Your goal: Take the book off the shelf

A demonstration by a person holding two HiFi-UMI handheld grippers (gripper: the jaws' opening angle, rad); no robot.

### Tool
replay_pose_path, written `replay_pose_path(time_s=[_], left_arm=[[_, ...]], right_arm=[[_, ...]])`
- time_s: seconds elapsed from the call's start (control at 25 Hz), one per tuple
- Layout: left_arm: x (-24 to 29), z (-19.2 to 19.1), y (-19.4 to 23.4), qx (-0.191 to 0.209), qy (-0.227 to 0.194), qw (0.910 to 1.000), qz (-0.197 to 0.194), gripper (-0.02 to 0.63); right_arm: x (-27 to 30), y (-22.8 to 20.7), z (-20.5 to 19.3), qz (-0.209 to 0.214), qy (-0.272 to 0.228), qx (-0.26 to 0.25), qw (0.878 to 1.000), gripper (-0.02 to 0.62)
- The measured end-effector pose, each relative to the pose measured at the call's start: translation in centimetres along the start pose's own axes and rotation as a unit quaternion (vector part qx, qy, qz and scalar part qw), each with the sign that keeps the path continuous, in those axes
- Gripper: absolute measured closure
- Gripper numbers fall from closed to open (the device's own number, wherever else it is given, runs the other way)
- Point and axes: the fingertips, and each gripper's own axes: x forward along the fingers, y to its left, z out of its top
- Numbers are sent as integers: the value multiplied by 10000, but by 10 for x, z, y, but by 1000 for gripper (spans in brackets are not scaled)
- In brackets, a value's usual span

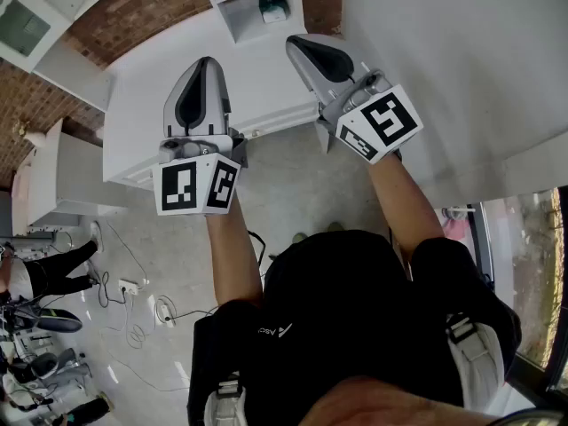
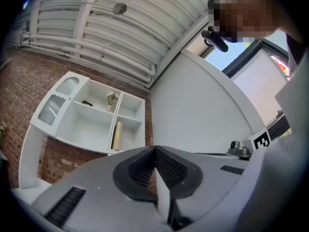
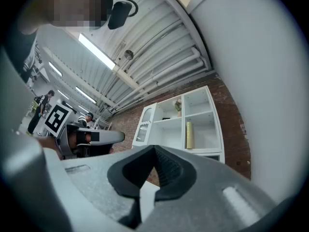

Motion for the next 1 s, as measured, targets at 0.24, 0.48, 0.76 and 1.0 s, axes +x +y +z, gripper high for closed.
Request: replay_pose_path(time_s=[0.24,0.48,0.76,1.0], left_arm=[[-4,0,13,-24,-37,10000,22,607],[-4,2,38,-100,-110,9999,-7,607],[4,8,87,-164,-344,9991,162,607],[35,1,122,-152,-420,9986,296,607]], right_arm=[[9,10,-1,96,-11,47,9999,594],[24,21,-8,-10,64,-3,10000,594],[49,31,-25,-190,287,-152,9993,594],[76,20,-38,-254,280,-266,9989,594]])
